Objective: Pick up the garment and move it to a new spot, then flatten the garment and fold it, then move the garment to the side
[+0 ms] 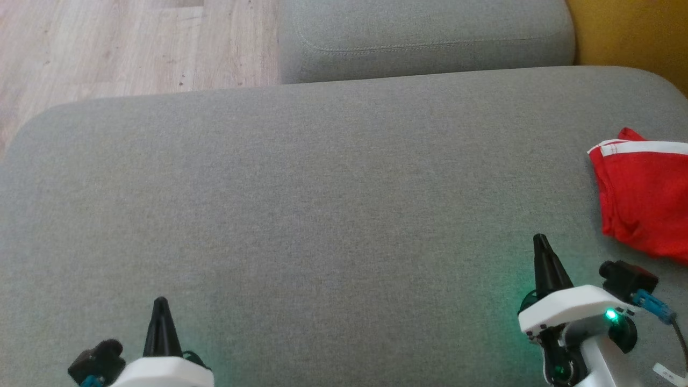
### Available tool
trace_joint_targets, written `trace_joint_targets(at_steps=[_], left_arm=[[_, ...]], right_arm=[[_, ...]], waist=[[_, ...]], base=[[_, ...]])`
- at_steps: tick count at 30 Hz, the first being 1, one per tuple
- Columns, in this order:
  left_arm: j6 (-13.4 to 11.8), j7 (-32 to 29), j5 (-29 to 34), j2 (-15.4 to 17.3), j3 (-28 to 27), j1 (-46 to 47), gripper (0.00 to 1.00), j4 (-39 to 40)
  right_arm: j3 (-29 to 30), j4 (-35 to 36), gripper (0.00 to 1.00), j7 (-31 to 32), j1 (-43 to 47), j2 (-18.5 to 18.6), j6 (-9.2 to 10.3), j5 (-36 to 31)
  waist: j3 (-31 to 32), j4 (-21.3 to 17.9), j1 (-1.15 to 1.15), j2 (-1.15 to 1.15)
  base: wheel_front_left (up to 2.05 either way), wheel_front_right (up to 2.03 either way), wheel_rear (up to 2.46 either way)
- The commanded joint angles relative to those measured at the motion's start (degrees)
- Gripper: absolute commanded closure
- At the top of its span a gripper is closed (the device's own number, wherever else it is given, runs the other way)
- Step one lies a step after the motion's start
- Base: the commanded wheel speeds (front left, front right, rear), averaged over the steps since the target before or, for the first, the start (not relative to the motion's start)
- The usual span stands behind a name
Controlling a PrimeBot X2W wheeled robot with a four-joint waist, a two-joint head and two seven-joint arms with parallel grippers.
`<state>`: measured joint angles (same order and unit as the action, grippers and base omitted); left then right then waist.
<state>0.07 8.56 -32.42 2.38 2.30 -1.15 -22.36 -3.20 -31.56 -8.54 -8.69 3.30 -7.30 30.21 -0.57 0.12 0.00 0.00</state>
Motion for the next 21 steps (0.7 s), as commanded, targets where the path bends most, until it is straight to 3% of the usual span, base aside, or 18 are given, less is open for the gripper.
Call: trace_joint_targets(at_steps=[1,21], left_arm=[[0.39,-0.26,-1.46,0.18,-1.06,3.12,1.00,2.01],[1.96,-3.56,-14.50,0.25,-2.79,4.06,1.00,3.42]], right_arm=[[0.18,2.34,1.00,0.26,-1.56,-0.07,-0.05,1.60],[2.32,5.74,1.00,3.57,-0.65,-0.15,-0.08,15.09]], waist=[[0.01,0.00,0.00,0.00],[0.09,-0.03,0.00,0.00]], base=[[0.00,0.00,0.00],[0.00,0.00,0.00]])
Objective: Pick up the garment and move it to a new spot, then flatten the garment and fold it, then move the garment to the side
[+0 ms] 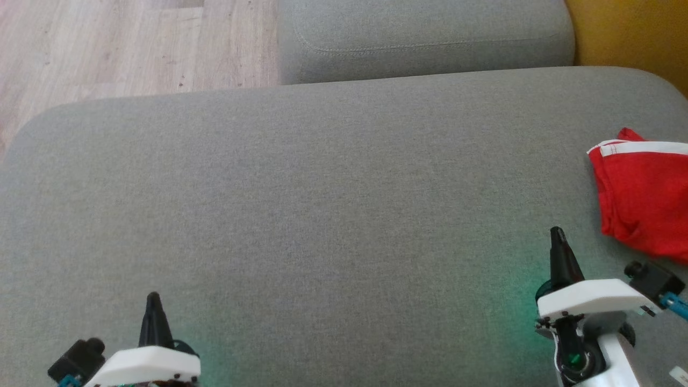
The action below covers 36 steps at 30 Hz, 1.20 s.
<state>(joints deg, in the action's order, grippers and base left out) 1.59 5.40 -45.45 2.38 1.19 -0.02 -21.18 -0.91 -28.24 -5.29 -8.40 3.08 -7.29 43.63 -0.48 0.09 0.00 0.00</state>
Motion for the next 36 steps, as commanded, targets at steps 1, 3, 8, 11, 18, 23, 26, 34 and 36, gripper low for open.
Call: trace_joint_targets(at_steps=[1,3,8,11,18,23,26,34,36], left_arm=[[0.52,-0.56,-2.12,0.26,-1.77,2.99,1.00,2.30],[0.68,-0.89,-3.42,0.26,-1.94,3.08,1.00,2.44],[1.07,-1.72,-6.68,0.28,-2.38,3.32,1.00,2.79],[1.23,-2.05,-7.99,0.29,-2.55,3.41,1.00,2.93],[1.78,-3.21,-12.55,0.31,-3.16,3.74,1.00,3.43],[2.17,-4.03,-15.79,0.33,-3.59,3.98,1.00,3.77],[2.41,-4.53,-17.74,0.34,-3.85,4.12,1.00,3.99],[3.03,-5.85,-22.96,0.37,-4.54,4.50,1.00,4.55],[3.27,-6.34,-24.92,0.38,-4.80,4.64,1.00,4.76]], right_arm=[[0.13,2.59,1.00,0.48,-0.89,0.06,-0.10,2.34],[0.34,2.93,1.00,0.81,-0.80,0.06,-0.10,3.69],[0.87,3.78,1.00,1.64,-0.57,0.04,-0.11,7.07],[1.09,4.12,1.00,1.97,-0.48,0.03,-0.11,8.41],[1.83,5.31,1.00,3.12,-0.16,0.00,-0.12,13.14],[2.37,6.15,1.00,3.94,0.06,-0.02,-0.13,16.49],[2.69,6.66,1.00,4.44,0.20,-0.03,-0.13,18.52],[3.54,8.02,1.00,5.76,0.56,-0.06,-0.14,23.92],[3.86,8.53,1.00,6.25,0.70,-0.07,-0.15,25.94]], waist=[[0.01,0.00,0.00,0.00],[0.02,0.00,0.00,0.00],[0.04,-0.01,0.00,0.00],[0.05,-0.01,0.00,0.00],[0.08,-0.02,0.00,0.00],[0.10,-0.03,0.00,0.00],[0.11,-0.03,0.00,0.00],[0.15,-0.04,0.00,0.00],[0.16,-0.05,0.00,0.00]], base=[[0.00,0.00,0.00],[0.00,0.00,0.00],[0.00,0.00,0.00],[0.00,0.00,0.00],[0.00,0.00,0.00],[0.00,0.00,0.00],[0.00,0.00,0.00],[0.00,0.00,0.00],[0.00,0.00,0.00]])
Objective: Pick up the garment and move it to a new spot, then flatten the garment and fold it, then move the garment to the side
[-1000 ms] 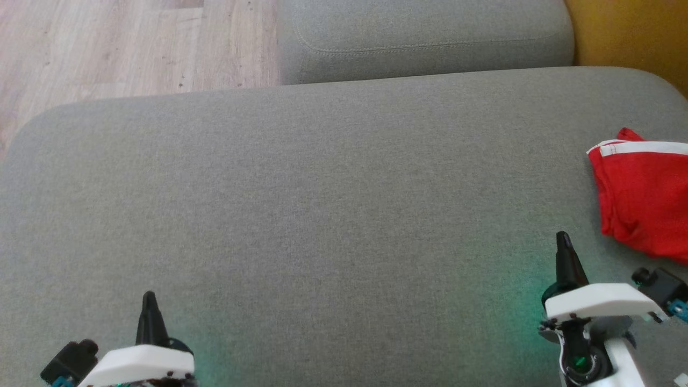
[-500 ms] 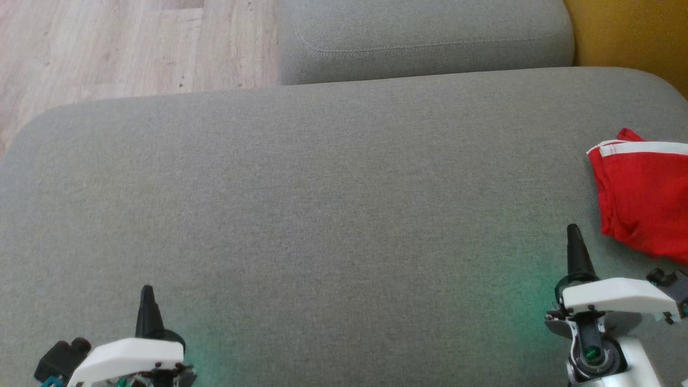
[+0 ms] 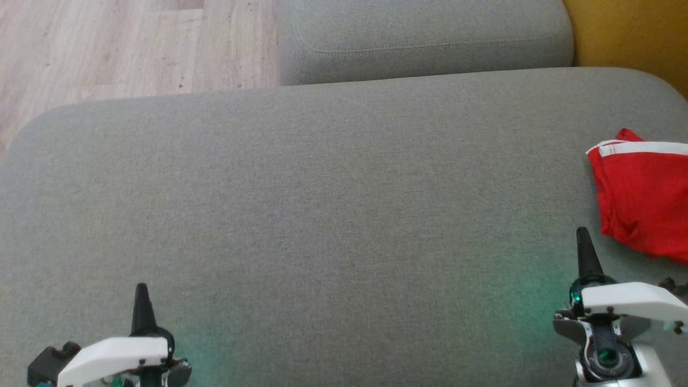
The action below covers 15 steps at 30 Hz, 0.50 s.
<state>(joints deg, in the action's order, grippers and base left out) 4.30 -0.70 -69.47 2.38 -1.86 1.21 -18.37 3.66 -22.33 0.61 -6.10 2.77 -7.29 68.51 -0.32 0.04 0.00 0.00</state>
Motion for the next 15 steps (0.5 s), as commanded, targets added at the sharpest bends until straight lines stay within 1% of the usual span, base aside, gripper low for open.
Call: trace_joint_targets(at_steps=[1,15], left_arm=[[0.63,-0.41,-1.54,0.38,-1.83,3.46,1.00,2.03],[1.73,-2.73,-10.67,0.43,-3.04,4.12,1.00,3.01]], right_arm=[[-0.60,2.79,1.00,0.52,-1.56,0.23,-0.15,1.74],[0.89,5.17,1.00,2.83,-0.92,0.18,-0.17,11.19]], waist=[[0.00,0.00,0.00,0.00],[0.07,-0.02,0.00,0.00]], base=[[0.00,0.00,0.00],[0.00,0.00,0.00]])
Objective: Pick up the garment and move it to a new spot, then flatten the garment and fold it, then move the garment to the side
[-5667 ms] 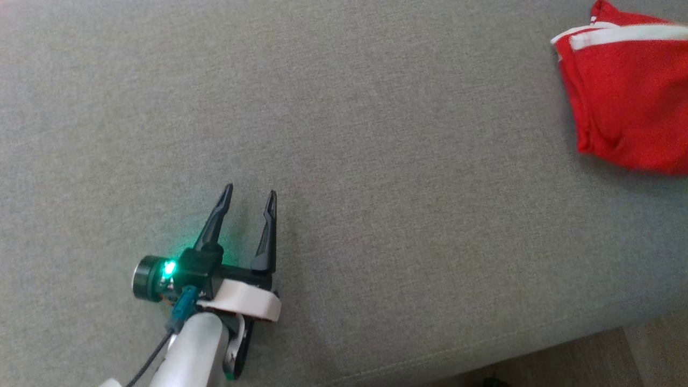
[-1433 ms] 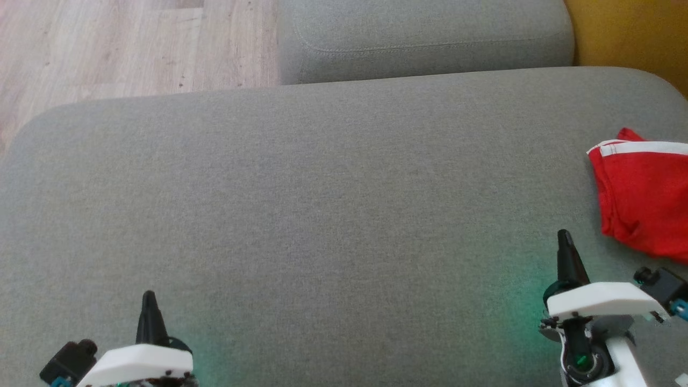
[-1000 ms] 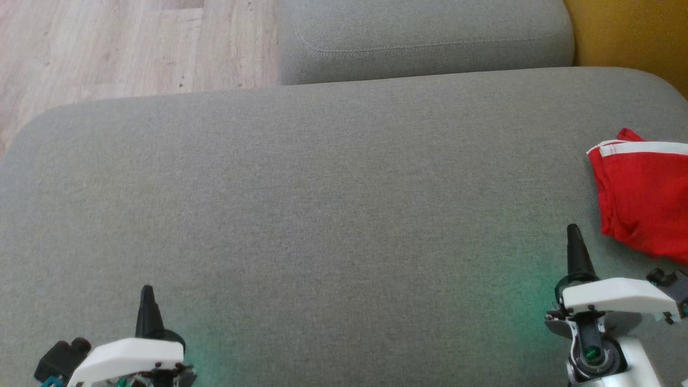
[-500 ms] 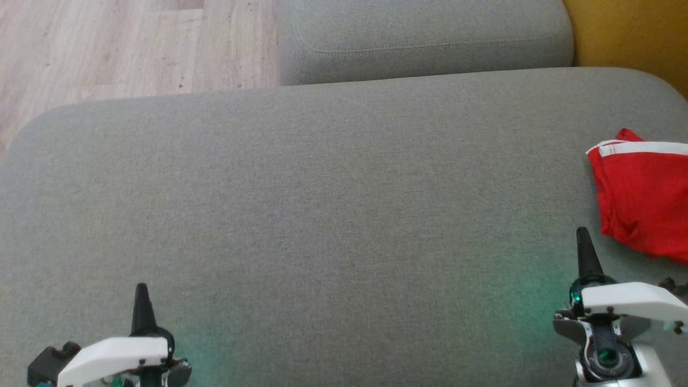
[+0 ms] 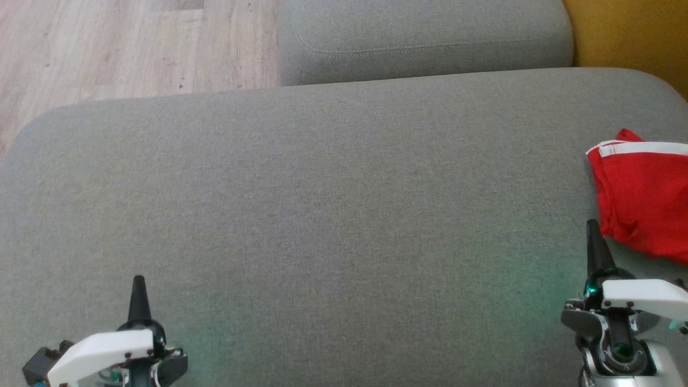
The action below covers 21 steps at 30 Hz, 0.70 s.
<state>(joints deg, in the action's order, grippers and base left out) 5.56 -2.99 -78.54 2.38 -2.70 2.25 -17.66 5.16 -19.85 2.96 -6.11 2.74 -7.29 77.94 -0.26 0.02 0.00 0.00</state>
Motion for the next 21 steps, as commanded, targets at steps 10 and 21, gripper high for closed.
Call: trace_joint_targets(at_steps=[10,21], left_arm=[[1.18,-1.91,-7.45,0.46,-2.99,3.50,1.00,2.93],[1.92,-3.48,-13.64,0.50,-3.81,3.95,1.00,3.59]], right_arm=[[0.35,4.21,1.00,1.96,-0.51,0.17,-0.18,7.81],[1.37,5.82,1.00,3.53,-0.08,0.14,-0.20,14.22]], waist=[[0.05,-0.01,0.00,0.00],[0.09,-0.02,0.00,0.00]], base=[[0.00,0.00,0.00],[0.00,0.00,0.00]])
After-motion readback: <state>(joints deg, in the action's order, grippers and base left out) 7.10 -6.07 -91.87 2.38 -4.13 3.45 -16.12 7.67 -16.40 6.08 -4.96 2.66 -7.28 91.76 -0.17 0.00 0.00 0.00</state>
